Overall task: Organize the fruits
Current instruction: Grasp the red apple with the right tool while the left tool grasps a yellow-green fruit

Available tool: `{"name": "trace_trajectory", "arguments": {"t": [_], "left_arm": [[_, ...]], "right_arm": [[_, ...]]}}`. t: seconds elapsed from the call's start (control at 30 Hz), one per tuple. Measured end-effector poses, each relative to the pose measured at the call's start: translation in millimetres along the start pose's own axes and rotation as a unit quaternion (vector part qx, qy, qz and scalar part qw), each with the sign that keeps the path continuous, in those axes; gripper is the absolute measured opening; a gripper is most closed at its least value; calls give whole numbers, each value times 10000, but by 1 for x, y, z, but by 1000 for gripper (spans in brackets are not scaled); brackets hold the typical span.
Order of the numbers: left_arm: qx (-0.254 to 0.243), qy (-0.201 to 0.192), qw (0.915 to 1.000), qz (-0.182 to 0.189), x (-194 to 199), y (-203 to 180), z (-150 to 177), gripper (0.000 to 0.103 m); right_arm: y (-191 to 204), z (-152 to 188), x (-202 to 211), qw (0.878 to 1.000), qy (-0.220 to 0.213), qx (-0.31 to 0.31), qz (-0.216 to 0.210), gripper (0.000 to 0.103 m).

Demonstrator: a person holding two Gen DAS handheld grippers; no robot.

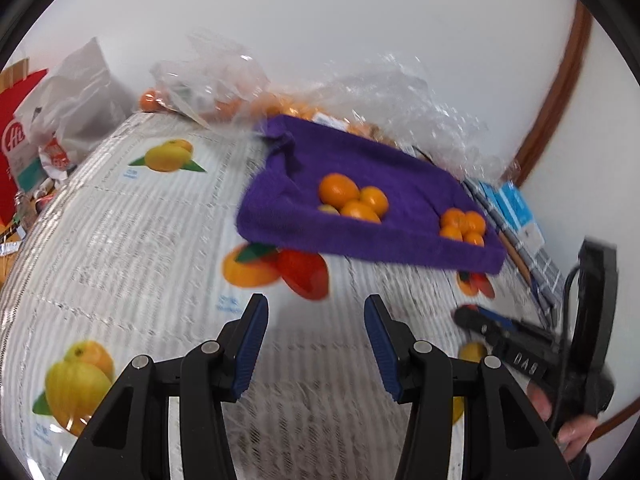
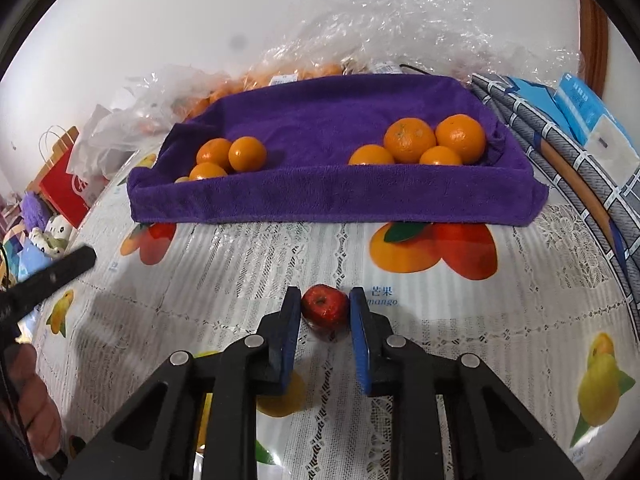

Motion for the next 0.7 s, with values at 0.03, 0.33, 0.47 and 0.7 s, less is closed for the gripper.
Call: {"name": "trace_trajectory", "arguments": {"t": [0.03, 0.33, 0.47, 0.7], "left_arm": [[-94, 51, 9999, 16, -2, -6, 3, 48], [-826, 746, 9897, 903, -17, -91, 36, 48], [-1074, 869, 9846, 1071, -25, -124, 48, 48], [-1668, 676, 9821, 551, -35, -149, 58, 26]], "right_arm": [[-3, 0, 5, 9999, -64, -68, -45, 24], [-52, -3, 64, 9972, -571, -333, 359, 24], [-78, 6, 88, 9950, -677, -499, 533, 24], [-102, 25, 115, 9914, -790, -683, 789, 24]]}}
Point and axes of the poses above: each gripper's, at about its wrist camera, not at the fingertips, and x roughly against the way its jaws point, y to its left, z to its underside, the point moved 8 cm from there along -x, roughly the way its jaws point, and after that the axes turned 6 degrees about -z, right-handed, at the moved point
